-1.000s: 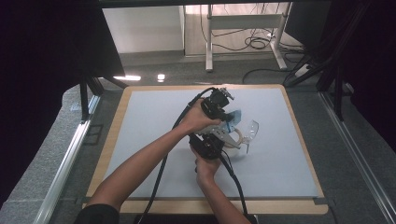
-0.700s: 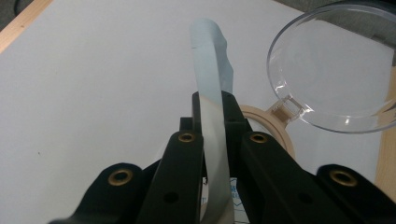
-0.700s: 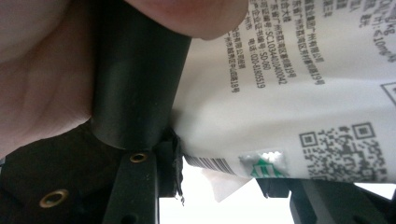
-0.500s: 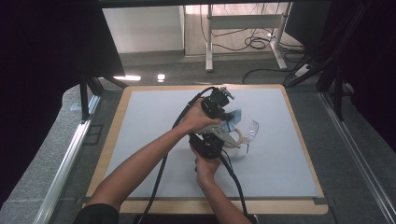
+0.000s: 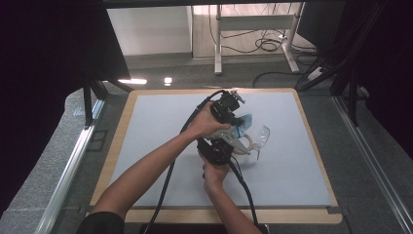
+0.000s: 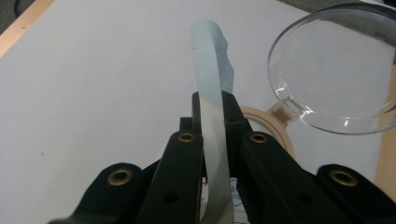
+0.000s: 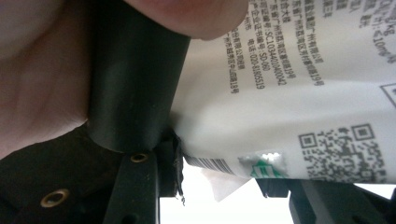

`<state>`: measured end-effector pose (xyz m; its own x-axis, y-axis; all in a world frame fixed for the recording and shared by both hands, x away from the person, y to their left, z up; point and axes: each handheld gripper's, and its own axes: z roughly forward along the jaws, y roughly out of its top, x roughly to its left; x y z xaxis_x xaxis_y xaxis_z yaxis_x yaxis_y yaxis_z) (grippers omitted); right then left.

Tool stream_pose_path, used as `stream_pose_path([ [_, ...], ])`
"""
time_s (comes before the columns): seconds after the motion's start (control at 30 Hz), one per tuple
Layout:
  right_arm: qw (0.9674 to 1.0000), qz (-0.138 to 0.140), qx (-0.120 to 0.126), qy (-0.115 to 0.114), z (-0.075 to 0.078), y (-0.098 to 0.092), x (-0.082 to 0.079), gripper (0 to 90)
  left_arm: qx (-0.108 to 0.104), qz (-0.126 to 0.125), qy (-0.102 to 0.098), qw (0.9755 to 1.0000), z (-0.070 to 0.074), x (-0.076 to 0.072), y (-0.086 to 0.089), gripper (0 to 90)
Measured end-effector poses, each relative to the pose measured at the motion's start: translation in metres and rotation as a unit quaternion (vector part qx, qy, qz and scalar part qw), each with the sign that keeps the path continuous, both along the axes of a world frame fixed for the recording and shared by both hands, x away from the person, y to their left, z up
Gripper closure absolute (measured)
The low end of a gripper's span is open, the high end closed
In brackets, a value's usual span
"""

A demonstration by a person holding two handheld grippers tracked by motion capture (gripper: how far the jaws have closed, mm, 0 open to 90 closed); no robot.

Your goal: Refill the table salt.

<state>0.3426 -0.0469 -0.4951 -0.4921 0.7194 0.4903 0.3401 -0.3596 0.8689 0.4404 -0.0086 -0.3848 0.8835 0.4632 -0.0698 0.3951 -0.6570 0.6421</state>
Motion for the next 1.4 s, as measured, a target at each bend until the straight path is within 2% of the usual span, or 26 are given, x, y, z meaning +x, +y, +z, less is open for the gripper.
stream_pose_path([
  [0.93,1.0000,0.004,0.002,0.007,-0.0031,-0.0027,0.0020,59.3,0.002,-0.002,0.008,1.0000,-0.0029,0.0003,-0.0021,88.4],
  [1.4,1.0000,0.005,0.000,-0.001,-0.0033,-0.0047,0.0023,60.1,0.003,-0.003,0.019,0.9998,-0.0016,0.0014,-0.0034,88.3],
])
